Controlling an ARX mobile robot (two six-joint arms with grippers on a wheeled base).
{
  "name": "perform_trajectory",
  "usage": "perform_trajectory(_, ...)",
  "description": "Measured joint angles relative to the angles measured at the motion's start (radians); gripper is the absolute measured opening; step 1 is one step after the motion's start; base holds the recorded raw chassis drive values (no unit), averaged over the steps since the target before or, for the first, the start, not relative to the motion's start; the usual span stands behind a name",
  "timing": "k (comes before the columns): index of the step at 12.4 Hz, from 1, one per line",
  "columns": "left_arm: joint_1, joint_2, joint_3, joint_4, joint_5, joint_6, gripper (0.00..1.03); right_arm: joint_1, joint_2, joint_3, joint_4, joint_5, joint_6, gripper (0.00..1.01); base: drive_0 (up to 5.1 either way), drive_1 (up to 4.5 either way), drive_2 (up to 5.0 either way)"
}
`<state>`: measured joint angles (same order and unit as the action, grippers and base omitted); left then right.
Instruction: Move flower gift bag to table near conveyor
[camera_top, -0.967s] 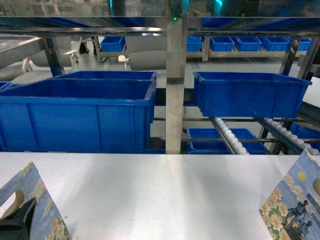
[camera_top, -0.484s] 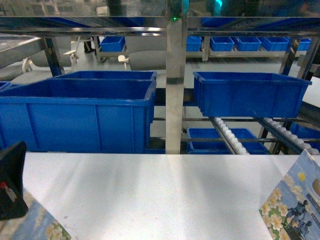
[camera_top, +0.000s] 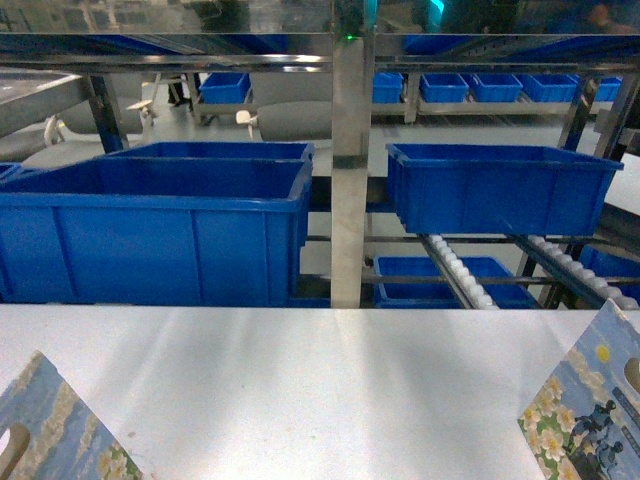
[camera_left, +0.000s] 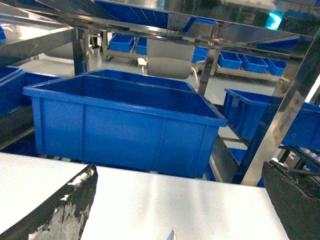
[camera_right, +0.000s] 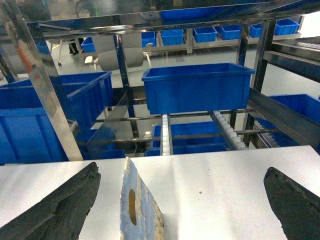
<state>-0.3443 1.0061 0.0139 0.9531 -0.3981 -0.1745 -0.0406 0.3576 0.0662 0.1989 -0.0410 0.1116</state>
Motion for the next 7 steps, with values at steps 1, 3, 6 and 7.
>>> perform_trajectory(1, -0.012, -0.129, -0.001, -0.126, 0.001, 0.0, 0.98, 0.0, 0.0, 0.0, 0.0, 0.0, 0.0, 0.98, 0.0, 0.0, 0.0)
perform_trajectory(3, -0.046, -0.426, -0.003, -0.411, -0.021, 0.007, 0.98, 0.0, 0.0, 0.0, 0.0, 0.0, 0.0, 0.98, 0.0, 0.0, 0.0)
perform_trajectory(6, -0.073, -0.598, -0.003, -0.583, -0.057, 0.01, 0.98, 0.0, 0.0, 0.0, 0.0, 0.0, 0.0, 0.98, 0.0, 0.0, 0.0)
perform_trajectory(7, -0.082, -0.636, -0.003, -0.623, -0.07, 0.01, 0.98, 0.0, 0.0, 0.0, 0.0, 0.0, 0.0, 0.98, 0.0, 0.0, 0.0)
